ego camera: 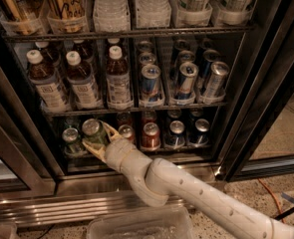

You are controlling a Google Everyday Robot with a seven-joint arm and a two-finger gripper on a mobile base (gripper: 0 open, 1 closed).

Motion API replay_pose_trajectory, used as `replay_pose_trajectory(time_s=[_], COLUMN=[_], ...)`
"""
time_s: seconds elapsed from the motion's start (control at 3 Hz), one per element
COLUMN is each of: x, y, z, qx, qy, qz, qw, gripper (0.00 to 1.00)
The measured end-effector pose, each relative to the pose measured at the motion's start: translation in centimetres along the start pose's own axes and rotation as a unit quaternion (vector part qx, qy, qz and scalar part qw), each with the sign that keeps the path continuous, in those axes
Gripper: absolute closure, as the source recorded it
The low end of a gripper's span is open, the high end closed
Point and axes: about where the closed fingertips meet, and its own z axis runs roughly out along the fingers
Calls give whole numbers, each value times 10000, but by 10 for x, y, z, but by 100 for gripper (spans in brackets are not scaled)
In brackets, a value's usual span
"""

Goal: Pick green can from bottom shelf of fridge

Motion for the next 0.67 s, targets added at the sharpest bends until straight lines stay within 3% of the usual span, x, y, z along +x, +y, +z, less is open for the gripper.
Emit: replay_pose_trajectory(time_s=[0.33,0.67], x=[-6,7], y=[4,4], z=[-8,-14], qx=[-500,-1030], qy=[49,262], qz=[143,417], qw=[9986,9935], gripper=[100,100])
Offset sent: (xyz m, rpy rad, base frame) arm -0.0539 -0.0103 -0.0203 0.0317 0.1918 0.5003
